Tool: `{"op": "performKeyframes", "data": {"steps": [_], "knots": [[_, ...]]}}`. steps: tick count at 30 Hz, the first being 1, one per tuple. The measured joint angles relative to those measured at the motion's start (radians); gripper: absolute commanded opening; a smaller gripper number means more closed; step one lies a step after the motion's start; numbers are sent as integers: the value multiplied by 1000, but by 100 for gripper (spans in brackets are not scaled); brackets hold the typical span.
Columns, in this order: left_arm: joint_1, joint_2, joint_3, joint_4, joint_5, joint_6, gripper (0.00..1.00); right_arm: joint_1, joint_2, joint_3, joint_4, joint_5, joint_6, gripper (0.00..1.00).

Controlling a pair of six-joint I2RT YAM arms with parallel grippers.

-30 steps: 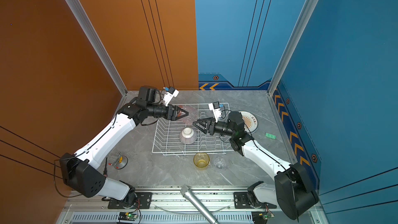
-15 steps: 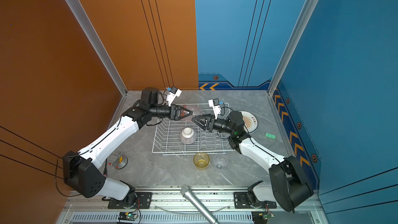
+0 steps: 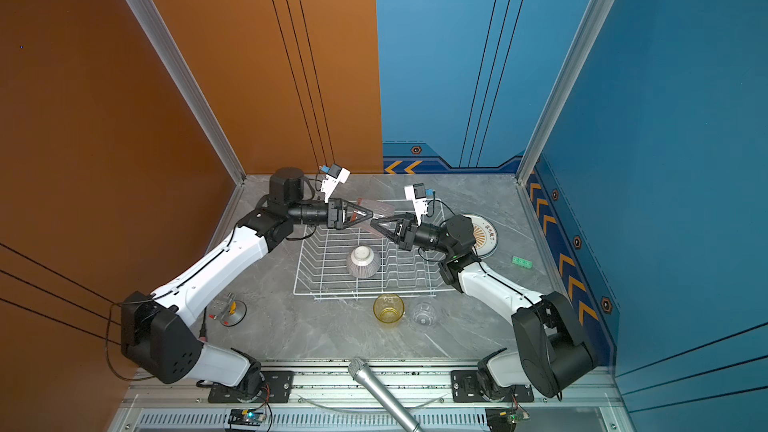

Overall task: Unload the mixed dishes from the dish rack
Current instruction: 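Close the right gripper on the pink cup and open the left gripper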

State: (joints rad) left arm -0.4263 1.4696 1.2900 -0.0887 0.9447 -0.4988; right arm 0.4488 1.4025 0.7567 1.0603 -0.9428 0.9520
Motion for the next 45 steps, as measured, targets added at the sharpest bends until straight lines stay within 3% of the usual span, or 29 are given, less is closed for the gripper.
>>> {"op": "performKeyframes", "data": {"steps": [9, 18, 23, 26, 30, 36, 40, 45], "knots": [[0, -1, 0, 18, 0, -7, 24, 0, 0, 11, -3, 0, -1, 0], [0, -31, 0, 6, -25, -3, 53, 2, 0, 27, -5, -5, -5, 0], [-3, -68, -15, 1, -51, 2, 81, 10, -7, 38, -13, -15, -15, 0], [-12, -89, -38, 3, -92, 12, 91, 17, -10, 45, -28, -18, -20, 0], [-12, -109, -59, 6, -119, 21, 98, 17, -11, 45, -67, -6, -28, 0], [-11, -134, -69, 10, -137, 23, 97, 26, -20, 58, -115, -3, -73, 0], [-11, -181, -71, -68, -189, 69, 97, 35, -73, 76, -268, 3, -162, 0], [-6, -266, -34, -259, -374, 175, 96, 92, -150, 178, -779, 114, -454, 0]]}}
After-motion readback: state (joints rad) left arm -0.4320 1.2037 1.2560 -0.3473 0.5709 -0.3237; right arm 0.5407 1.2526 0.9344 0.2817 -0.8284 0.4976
